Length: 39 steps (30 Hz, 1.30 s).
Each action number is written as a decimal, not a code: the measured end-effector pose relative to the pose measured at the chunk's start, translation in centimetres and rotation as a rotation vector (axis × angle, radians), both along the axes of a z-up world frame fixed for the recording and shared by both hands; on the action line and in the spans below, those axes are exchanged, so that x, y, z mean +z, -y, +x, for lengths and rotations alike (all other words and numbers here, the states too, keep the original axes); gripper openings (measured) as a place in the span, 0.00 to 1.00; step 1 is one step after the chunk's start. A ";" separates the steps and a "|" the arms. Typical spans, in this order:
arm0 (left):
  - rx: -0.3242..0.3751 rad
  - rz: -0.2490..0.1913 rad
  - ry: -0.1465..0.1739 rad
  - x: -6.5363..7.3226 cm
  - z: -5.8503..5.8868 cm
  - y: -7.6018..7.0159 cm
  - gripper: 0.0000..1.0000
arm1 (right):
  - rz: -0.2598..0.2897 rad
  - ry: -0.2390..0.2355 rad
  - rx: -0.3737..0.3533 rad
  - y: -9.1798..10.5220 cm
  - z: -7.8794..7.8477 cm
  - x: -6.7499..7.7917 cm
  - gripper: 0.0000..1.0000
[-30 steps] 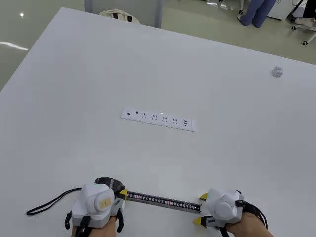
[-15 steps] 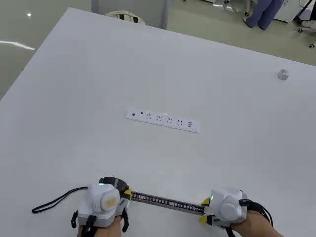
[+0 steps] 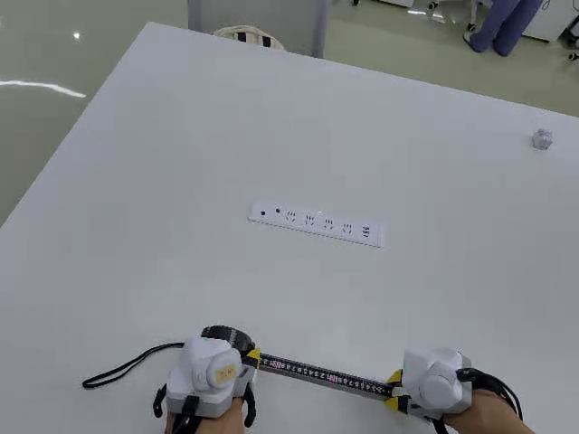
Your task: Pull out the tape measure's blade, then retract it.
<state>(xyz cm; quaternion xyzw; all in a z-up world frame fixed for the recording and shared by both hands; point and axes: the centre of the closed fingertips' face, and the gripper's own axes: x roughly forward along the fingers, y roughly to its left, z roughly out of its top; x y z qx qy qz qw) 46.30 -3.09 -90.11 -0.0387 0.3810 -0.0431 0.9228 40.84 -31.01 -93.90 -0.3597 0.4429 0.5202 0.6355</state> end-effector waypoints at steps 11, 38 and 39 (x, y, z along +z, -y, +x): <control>-0.006 0.004 0.001 -0.1 0.0 0.0 0.58 | 0.006 0.011 -0.001 0.0 0.1 0.1 0.15; -0.012 0.015 0.037 0.0 0.0 0.0 0.56 | 0.024 0.024 -0.042 -1.0 0.3 0.2 0.15; -0.012 0.015 0.037 0.0 0.0 0.0 0.56 | 0.024 0.022 -0.042 -1.1 0.3 0.2 0.15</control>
